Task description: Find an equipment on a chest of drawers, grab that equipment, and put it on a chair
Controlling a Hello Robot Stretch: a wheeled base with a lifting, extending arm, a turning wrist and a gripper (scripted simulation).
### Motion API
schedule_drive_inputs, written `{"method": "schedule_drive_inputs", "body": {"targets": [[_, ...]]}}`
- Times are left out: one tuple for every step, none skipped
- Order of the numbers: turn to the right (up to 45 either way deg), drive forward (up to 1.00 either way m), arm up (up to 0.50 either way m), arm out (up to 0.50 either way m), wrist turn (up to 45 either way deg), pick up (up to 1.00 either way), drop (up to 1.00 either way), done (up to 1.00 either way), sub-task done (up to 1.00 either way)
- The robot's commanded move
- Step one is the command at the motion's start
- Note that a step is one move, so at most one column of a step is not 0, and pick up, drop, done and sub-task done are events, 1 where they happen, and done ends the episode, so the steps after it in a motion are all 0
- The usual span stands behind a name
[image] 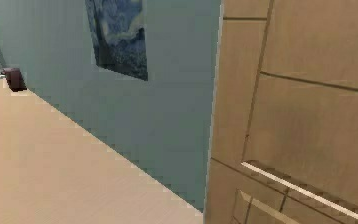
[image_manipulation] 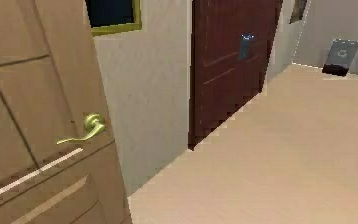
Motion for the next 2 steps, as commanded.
{"method": "schedule_drive_inputs", "body": {"targets": [[-27.0, 0.0, 0.0, 0.0, 0.0, 0.0, 0.0, 0.0, 0.0], [0.0, 0.6, 0.0, 0.0, 0.0, 0.0, 0.0, 0.0, 0.0]]}}
